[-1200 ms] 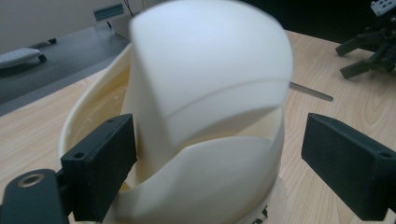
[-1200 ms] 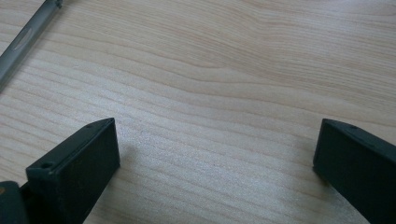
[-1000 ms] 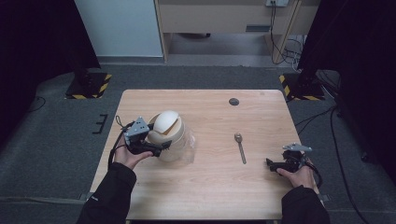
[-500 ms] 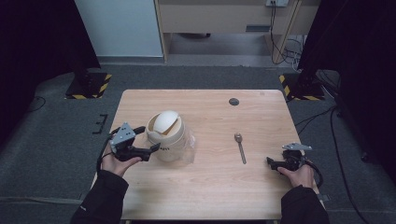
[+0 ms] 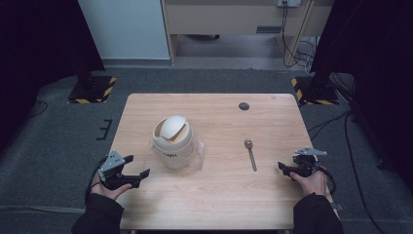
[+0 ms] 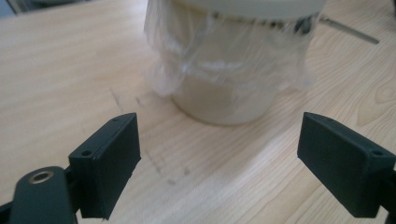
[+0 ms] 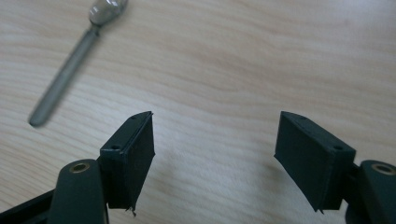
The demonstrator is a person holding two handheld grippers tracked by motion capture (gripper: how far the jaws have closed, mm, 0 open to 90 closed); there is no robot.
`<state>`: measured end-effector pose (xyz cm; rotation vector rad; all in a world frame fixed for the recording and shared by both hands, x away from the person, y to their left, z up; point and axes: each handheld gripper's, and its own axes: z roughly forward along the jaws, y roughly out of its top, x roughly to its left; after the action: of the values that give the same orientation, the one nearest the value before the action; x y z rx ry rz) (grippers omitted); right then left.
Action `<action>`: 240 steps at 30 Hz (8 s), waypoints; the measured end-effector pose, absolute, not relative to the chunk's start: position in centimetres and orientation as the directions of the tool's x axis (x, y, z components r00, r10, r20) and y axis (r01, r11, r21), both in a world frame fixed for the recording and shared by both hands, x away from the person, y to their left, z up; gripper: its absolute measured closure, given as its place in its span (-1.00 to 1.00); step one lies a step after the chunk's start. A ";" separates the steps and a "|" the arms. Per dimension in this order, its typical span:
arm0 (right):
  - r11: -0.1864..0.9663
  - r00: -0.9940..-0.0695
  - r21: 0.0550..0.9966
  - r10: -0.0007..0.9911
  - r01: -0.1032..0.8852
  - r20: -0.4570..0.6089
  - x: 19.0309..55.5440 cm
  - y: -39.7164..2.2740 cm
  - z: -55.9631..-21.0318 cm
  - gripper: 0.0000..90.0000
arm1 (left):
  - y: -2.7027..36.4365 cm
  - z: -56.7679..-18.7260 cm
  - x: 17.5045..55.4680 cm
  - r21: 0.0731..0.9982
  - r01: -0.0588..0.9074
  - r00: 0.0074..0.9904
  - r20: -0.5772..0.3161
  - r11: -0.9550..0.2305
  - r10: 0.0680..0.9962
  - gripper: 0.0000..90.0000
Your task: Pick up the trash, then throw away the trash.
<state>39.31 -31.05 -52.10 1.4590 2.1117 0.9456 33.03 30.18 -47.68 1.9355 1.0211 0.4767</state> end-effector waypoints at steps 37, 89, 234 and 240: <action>0.239 -0.424 0.811 0.905 0.535 0.013 43.3 -23.3 -47.7 -0.17 | 30.0 -50.9 34.0 0.710 0.591 0.603 -0.071 -0.384 0.795 -0.70; 0.279 -0.488 0.768 0.871 0.576 0.049 43.8 -20.3 -51.3 0.78 | 30.3 -50.1 34.8 0.757 0.573 0.570 -0.093 -0.314 0.816 -0.68; 0.000 -0.737 0.987 0.665 0.163 0.122 35.9 -19.0 -39.2 0.30 | 9.6 -35.9 36.4 0.983 0.179 0.784 -0.159 0.026 0.599 0.83; 0.030 -0.674 0.971 0.725 0.235 0.141 36.8 -20.5 -41.1 0.08 | 11.7 -34.8 35.7 0.988 0.149 0.785 -0.138 0.033 0.604 0.83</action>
<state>36.82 -20.47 -41.08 0.9738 1.9202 1.6820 35.72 11.74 -34.84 1.5232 0.6315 0.3889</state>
